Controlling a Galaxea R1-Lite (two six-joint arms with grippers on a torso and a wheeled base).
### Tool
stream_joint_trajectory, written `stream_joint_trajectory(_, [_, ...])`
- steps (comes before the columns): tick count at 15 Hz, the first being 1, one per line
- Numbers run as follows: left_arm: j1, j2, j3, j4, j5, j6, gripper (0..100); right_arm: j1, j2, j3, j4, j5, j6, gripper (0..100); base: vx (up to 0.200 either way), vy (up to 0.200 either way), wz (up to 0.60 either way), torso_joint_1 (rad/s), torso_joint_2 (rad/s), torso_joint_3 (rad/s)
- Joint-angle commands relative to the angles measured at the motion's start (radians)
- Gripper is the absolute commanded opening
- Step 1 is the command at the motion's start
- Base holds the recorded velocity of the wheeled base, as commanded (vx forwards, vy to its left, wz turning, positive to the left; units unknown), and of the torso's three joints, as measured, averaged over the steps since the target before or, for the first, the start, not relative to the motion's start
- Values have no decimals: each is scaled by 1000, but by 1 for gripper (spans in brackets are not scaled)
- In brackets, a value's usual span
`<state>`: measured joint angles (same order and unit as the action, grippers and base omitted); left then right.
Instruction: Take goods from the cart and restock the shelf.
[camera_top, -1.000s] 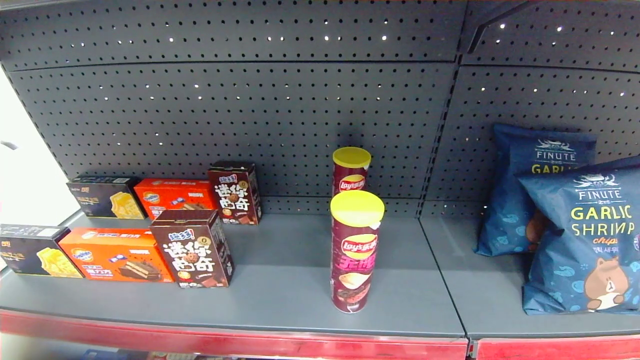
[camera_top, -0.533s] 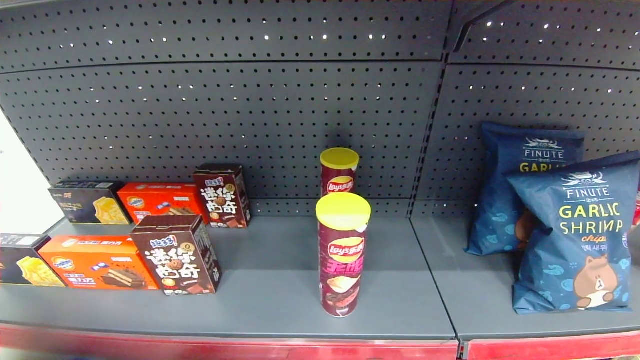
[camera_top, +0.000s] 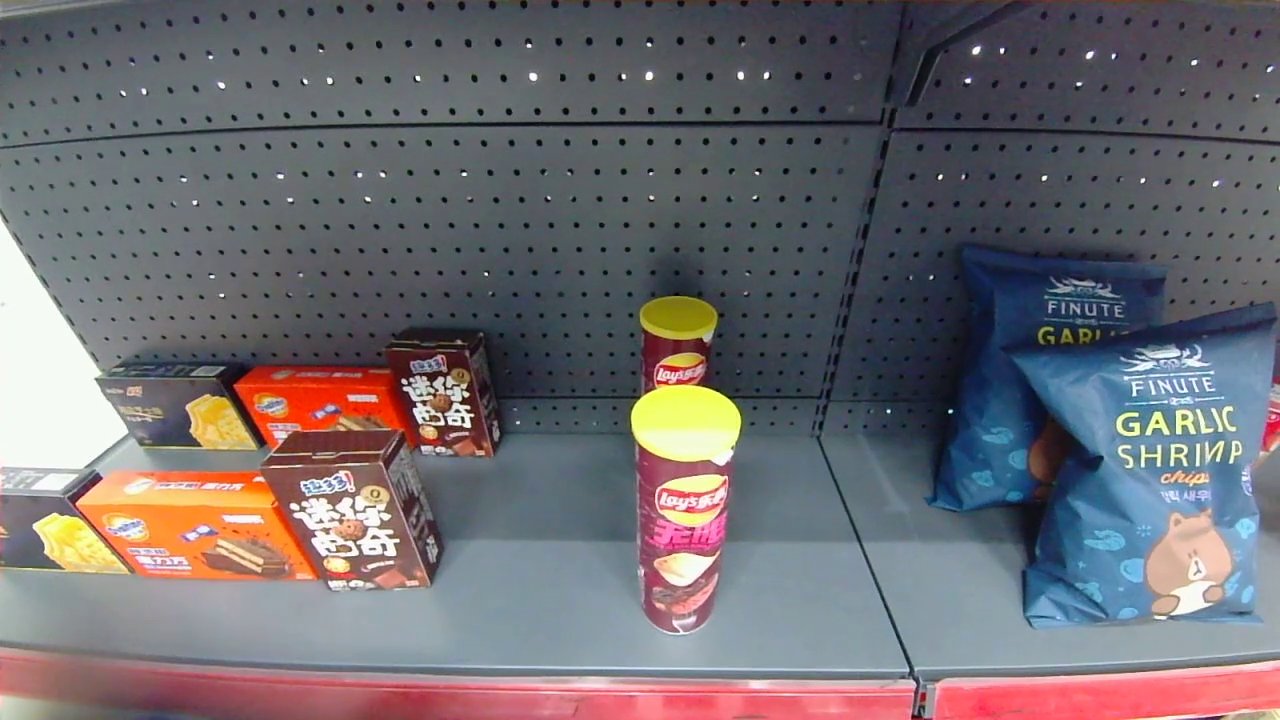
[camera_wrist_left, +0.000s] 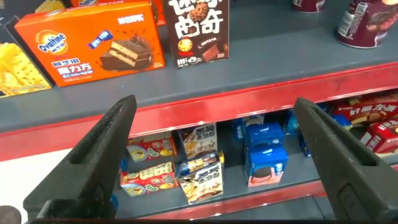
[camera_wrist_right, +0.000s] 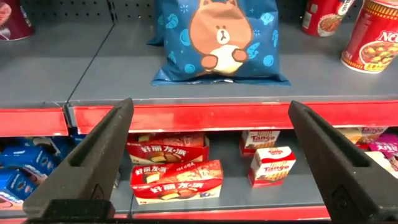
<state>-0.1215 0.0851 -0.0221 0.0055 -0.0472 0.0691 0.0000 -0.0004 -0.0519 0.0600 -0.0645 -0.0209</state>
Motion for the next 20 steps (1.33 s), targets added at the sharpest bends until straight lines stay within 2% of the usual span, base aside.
stream_joint_trajectory(1, [0, 5, 1, 1, -2, 1, 100, 0, 2, 1, 0, 0, -1, 100, 0, 0, 0, 0, 0, 0])
stream_joint_trajectory(20, [0, 5, 1, 1, -3, 6, 100, 0, 2, 1, 0, -5, -2, 100, 0, 11, 0, 0, 0, 0])
